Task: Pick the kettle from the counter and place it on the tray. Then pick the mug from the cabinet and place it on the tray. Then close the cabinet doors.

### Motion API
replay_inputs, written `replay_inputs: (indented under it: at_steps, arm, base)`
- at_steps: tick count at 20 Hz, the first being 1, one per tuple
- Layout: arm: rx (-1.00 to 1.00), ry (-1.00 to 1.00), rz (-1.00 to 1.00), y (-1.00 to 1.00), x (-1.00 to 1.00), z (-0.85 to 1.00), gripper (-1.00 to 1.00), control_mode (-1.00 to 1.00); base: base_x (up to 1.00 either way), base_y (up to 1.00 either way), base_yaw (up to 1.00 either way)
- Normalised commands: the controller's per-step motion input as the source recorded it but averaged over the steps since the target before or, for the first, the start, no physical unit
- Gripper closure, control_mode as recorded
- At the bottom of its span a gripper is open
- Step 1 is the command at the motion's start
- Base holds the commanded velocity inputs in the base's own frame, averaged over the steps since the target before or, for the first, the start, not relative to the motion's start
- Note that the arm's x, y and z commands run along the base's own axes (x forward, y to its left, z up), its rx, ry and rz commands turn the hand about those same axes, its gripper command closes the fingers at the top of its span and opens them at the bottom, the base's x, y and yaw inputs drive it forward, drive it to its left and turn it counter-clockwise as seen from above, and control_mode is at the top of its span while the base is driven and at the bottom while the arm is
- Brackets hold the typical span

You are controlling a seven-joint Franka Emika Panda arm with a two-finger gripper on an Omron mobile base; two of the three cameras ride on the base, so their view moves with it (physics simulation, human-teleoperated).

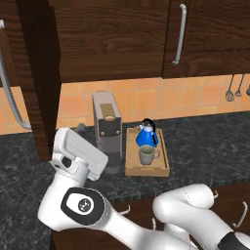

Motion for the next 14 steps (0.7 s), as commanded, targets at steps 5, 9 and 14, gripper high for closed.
replay_inputs:
  at_steps: [5,9,14]
  arm:
    - [-0.06,0.02,0.00,0.18,0.03,-0.30,-1.00,-1.00]
    - [-0.04,0.06,0.00,0.58,0.08,-0.01,-1.00,-1.00]
    - [-0.02,0.00,0.00,0.63,0.00,0.33,-1.00,-1.00]
  base:
    - [0.00,0.00,0.00]
    - [0.00,0.00,0.00]
    - [0.00,0.00,0.00]
